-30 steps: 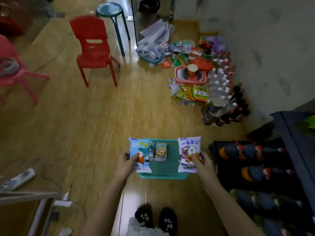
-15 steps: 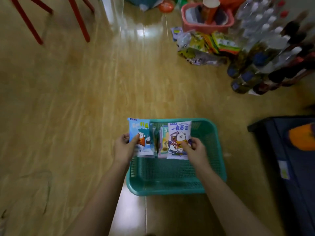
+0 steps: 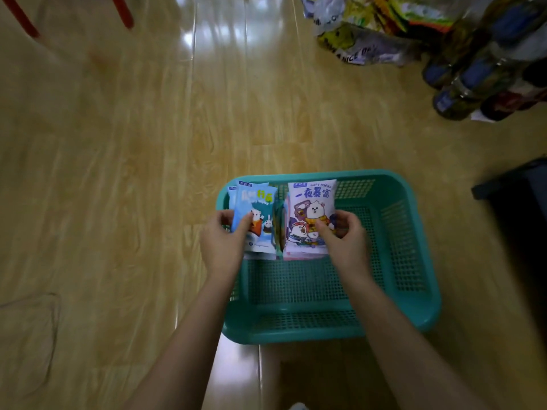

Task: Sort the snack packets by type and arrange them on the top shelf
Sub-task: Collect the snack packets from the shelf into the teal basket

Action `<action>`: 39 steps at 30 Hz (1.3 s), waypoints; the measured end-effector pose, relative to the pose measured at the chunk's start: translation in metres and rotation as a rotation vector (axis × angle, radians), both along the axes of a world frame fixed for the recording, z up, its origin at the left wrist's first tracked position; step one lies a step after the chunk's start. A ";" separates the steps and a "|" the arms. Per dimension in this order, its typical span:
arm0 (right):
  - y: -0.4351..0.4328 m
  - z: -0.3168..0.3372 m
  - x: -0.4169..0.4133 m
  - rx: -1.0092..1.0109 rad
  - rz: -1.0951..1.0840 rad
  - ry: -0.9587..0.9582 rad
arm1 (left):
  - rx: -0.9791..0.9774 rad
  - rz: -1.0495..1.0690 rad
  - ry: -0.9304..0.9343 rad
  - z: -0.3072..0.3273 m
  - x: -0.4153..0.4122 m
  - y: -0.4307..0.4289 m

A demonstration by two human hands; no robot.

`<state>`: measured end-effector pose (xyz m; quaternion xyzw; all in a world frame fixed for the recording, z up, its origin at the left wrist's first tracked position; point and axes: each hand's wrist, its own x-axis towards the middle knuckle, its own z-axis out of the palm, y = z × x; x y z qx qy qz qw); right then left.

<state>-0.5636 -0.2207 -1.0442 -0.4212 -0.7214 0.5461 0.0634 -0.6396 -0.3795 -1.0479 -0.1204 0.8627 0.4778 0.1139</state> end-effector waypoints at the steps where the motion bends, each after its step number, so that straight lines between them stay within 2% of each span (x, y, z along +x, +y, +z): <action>1: -0.001 -0.001 -0.001 0.047 -0.005 -0.017 | -0.055 -0.008 0.024 0.000 0.000 0.000; 4: -0.001 -0.005 -0.002 0.152 -0.004 -0.054 | -0.190 -0.001 0.060 -0.004 -0.001 0.001; 10: -0.002 0.003 0.001 0.210 0.011 -0.084 | -0.271 -0.063 0.133 0.004 0.001 -0.001; 15: 0.010 0.069 0.014 0.236 0.062 -0.106 | -0.316 -0.158 0.126 0.066 0.001 -0.013; 20: 0.035 0.212 0.041 0.383 0.204 -0.127 | -0.412 -0.307 0.226 0.211 0.002 -0.018; 25: 0.075 0.434 0.074 0.442 0.221 -0.138 | -0.464 -0.449 0.234 0.426 0.005 0.000; 31: 0.113 0.677 0.155 0.616 0.192 -0.174 | -0.500 -0.603 0.390 0.659 0.035 0.011; 35: 0.111 0.778 0.230 0.735 0.066 -0.182 | -0.451 -0.725 0.539 0.754 0.067 0.019; 39: 0.074 0.840 0.313 0.790 -0.114 -0.215 | -0.377 -0.933 0.675 0.819 0.105 0.040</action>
